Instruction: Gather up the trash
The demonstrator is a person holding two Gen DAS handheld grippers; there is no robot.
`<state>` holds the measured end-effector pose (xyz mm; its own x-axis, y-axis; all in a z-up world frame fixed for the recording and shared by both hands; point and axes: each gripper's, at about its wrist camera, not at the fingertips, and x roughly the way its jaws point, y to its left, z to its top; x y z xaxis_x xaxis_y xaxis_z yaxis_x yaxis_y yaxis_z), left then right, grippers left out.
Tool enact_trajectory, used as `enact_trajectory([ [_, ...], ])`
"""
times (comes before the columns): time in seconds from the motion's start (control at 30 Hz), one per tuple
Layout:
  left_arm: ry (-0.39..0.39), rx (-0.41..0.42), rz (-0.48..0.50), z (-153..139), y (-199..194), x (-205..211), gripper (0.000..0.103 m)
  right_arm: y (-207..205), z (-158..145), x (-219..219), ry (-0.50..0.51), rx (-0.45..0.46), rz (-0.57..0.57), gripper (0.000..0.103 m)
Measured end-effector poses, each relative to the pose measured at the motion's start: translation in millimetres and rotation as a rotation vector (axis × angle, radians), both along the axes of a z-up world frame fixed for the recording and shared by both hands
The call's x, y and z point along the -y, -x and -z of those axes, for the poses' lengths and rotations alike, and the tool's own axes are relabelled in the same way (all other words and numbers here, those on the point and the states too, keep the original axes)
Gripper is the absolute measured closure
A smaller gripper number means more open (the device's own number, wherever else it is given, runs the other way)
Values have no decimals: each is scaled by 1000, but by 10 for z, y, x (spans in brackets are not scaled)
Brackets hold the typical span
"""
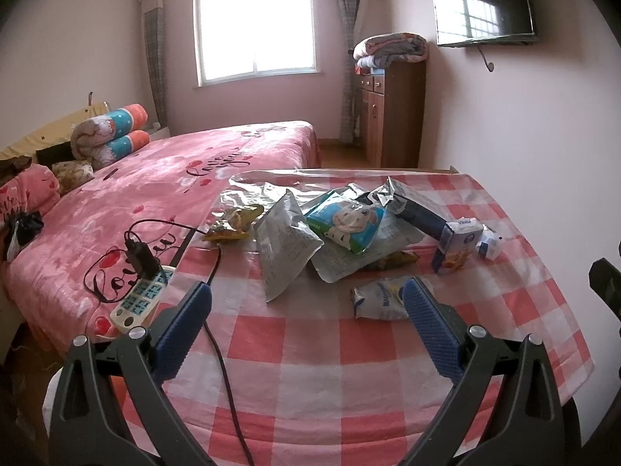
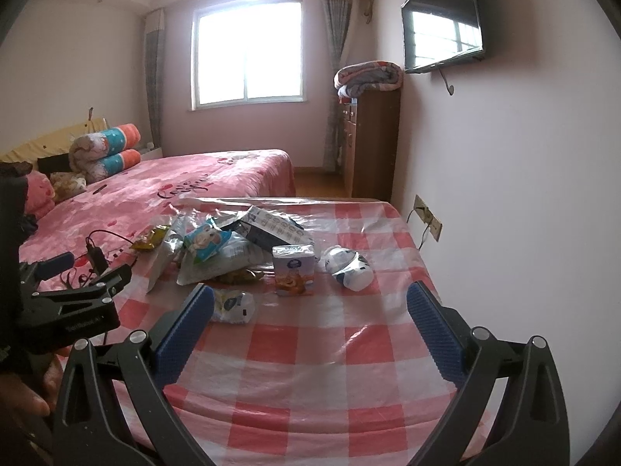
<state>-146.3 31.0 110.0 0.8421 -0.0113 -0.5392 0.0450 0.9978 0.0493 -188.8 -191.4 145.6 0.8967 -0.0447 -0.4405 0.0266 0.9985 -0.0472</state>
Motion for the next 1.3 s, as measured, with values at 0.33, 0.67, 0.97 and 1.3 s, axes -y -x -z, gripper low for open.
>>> enact_trajectory([
  [0.33,-1,-21,1,88,-62,-12,4,-94,109,92,-47,-34,-24,5],
  [0.67,8,-62,77,275,-204,5,4,-361,396,355,-138,-144,-30,5],
  [0.97,49,-110,308,465,-309,60,4,-679,644,790,-245,-235,5,5],
  [1.3,6,-138,409,567,-449,181,4,-1097,757,984,-318,-293,-27,26],
])
